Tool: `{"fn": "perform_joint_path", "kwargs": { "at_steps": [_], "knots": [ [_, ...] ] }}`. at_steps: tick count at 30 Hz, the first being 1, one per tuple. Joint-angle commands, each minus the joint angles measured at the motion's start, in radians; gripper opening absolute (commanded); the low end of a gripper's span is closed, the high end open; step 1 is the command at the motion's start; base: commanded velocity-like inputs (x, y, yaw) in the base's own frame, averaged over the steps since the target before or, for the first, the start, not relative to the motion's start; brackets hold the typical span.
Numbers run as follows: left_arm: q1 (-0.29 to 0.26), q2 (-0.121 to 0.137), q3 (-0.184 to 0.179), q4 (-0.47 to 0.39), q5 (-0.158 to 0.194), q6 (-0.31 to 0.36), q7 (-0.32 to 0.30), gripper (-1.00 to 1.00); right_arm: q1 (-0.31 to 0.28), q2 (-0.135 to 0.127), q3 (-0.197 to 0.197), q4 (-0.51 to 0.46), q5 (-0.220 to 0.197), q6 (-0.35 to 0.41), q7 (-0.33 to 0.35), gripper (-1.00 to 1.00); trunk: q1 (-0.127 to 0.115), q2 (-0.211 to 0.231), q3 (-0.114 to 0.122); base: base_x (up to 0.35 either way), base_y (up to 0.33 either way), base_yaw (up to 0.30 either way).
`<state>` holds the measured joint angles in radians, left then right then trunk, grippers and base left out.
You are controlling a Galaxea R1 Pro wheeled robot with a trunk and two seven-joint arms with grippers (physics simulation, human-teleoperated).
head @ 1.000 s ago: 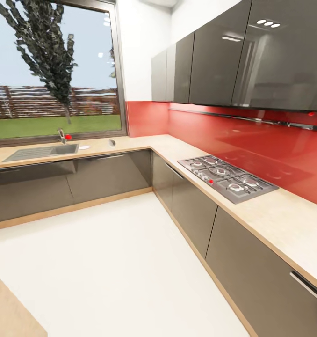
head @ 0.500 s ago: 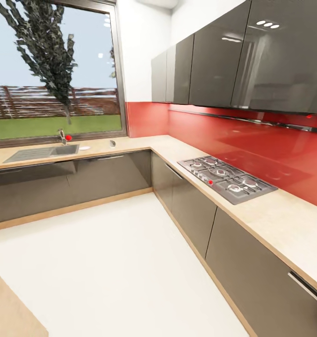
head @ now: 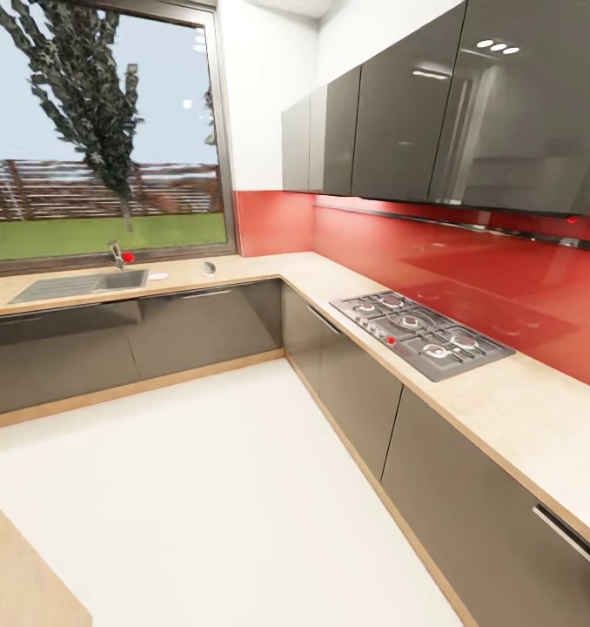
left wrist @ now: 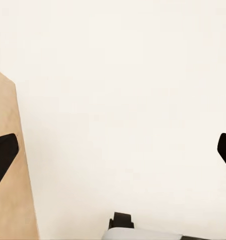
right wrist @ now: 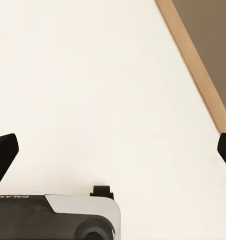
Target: Set up a coffee station on the kitchen countertop: keep the coffee maker on the countertop, move the bottle of coffee from the kitchen shelf to the counter next to the coffee maker, place a paper coffee filter on top of the coffee maker, put the saucer next to the coffee maker with the coffee cup on the saucer, and place the electric kettle next to the coffee maker.
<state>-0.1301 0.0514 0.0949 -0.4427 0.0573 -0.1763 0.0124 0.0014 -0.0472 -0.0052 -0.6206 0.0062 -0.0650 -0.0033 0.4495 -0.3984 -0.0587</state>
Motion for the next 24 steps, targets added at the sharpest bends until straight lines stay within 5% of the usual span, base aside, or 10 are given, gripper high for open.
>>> {"fn": "perform_joint_path", "kwargs": {
  "at_steps": [1, 11, 24],
  "knots": [
    [0.000, 0.002, -0.002, 0.001, 0.010, -0.004, 0.001, 1.00, 0.000, 0.000, -0.001, 0.003, 0.001, -0.002, 0.000, 1.00, 0.001, -0.002, -0.002, 0.000, 0.000, 0.000],
    [0.002, 0.009, -0.006, 0.010, 0.025, -0.013, -0.015, 1.00, 0.000, 0.001, -0.002, 0.035, -0.005, -0.003, 0.000, 1.00, 0.001, -0.002, -0.002, 0.000, 0.000, 0.007],
    [0.001, 0.012, -0.006, 0.010, 0.019, -0.015, -0.005, 1.00, 0.000, 0.003, -0.001, 0.037, -0.006, -0.003, -0.001, 1.00, 0.001, -0.002, -0.008, 0.000, 0.000, 0.222]
  ]
}}
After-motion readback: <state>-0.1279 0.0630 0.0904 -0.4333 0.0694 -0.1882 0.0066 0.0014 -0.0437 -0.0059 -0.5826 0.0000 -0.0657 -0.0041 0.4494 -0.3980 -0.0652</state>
